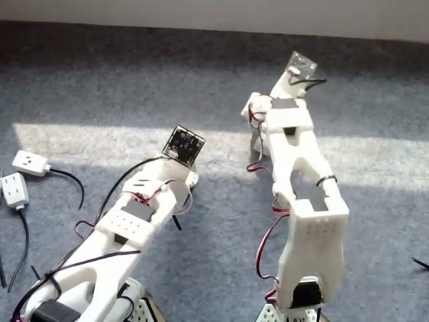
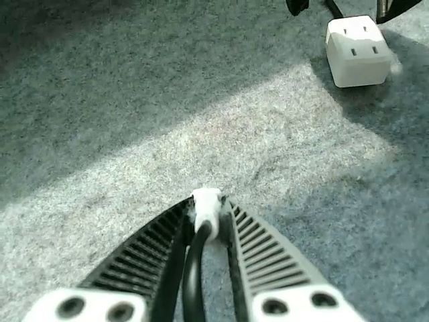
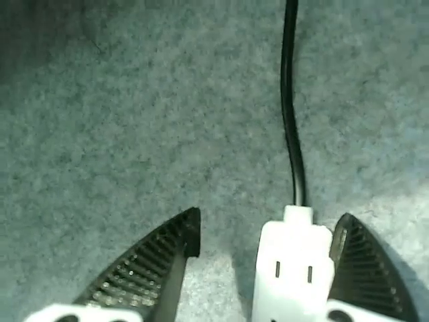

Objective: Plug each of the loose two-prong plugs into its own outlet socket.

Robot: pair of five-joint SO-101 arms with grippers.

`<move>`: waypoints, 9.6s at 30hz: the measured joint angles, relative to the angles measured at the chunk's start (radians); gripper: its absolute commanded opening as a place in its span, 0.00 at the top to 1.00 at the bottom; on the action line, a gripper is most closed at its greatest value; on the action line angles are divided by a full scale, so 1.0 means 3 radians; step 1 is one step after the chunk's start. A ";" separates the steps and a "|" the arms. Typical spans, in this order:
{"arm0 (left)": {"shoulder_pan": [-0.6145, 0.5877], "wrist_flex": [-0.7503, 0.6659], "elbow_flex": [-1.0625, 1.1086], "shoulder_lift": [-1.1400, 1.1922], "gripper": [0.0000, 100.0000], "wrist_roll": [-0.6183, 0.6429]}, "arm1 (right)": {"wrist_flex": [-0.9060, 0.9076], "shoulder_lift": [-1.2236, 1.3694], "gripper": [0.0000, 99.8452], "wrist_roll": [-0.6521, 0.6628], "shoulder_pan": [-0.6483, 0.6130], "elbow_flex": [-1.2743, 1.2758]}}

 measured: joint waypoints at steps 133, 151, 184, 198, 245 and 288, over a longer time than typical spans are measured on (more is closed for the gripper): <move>0.0614 0.0179 0.0205 -0.1616 0.99 0.2015 | 0.2608 0.1432 0.65 0.0404 0.0987 -0.1872; 0.0000 0.0803 -0.0486 -0.0772 0.99 0.2184 | 0.2598 0.1442 0.65 0.0409 0.0987 -0.1872; -0.0511 0.0757 -0.0358 -0.0440 0.99 0.1171 | 0.3033 -0.0082 0.64 0.1330 -0.0604 -0.1135; -0.0997 0.0757 -0.0358 -0.0440 0.99 0.1069 | 0.3033 -0.0082 0.64 0.0598 -0.1002 -0.1084; -0.0997 0.0757 -0.0358 -0.0440 0.99 0.1115 | 0.2250 0.0189 0.96 -0.0414 -0.0997 -0.0389; -0.0992 0.0552 -0.0261 -0.0440 0.99 0.1115 | 0.1780 0.0184 0.80 -0.2854 -0.1105 -0.0404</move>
